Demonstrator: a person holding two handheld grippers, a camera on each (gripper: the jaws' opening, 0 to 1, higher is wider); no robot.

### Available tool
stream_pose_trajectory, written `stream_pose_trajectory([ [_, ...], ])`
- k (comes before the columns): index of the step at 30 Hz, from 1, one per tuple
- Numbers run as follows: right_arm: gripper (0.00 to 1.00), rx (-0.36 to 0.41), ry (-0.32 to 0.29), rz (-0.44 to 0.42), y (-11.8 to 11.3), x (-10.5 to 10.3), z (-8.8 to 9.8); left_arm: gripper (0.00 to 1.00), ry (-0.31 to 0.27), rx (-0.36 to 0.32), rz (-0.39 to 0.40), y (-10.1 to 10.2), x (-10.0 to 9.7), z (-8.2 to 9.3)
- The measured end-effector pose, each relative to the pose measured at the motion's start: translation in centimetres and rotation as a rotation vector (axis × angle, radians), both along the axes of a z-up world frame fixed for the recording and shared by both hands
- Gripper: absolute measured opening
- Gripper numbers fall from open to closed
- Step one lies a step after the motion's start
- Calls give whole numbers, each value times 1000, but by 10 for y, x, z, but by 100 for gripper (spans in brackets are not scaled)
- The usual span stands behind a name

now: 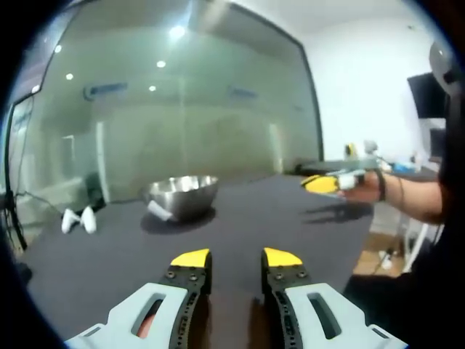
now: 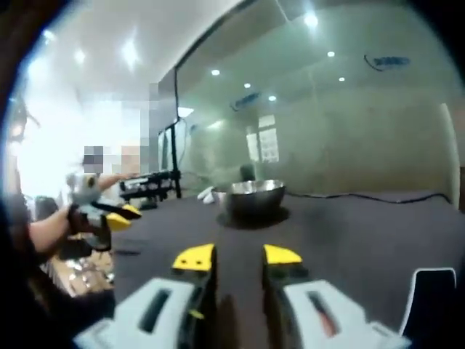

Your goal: Pick up the QQ candy scattered on the table and place it into the stainless steel bowl on the table

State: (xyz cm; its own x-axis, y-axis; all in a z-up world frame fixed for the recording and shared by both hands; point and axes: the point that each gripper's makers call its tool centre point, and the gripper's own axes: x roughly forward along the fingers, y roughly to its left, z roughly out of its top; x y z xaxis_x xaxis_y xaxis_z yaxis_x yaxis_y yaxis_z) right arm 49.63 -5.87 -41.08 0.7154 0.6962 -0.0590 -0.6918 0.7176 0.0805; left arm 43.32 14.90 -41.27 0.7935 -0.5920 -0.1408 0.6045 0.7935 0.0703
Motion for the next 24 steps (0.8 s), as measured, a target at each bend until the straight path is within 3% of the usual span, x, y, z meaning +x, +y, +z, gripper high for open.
stream_pose_trajectory([
  [19, 24, 6, 26, -2, -3, 3, -14, 29, 9, 7, 6, 1, 1, -2],
  [24, 23, 10, 33, -13, -5, 3, -17, 29, 20, -21, -3, 0, 0, 2],
])
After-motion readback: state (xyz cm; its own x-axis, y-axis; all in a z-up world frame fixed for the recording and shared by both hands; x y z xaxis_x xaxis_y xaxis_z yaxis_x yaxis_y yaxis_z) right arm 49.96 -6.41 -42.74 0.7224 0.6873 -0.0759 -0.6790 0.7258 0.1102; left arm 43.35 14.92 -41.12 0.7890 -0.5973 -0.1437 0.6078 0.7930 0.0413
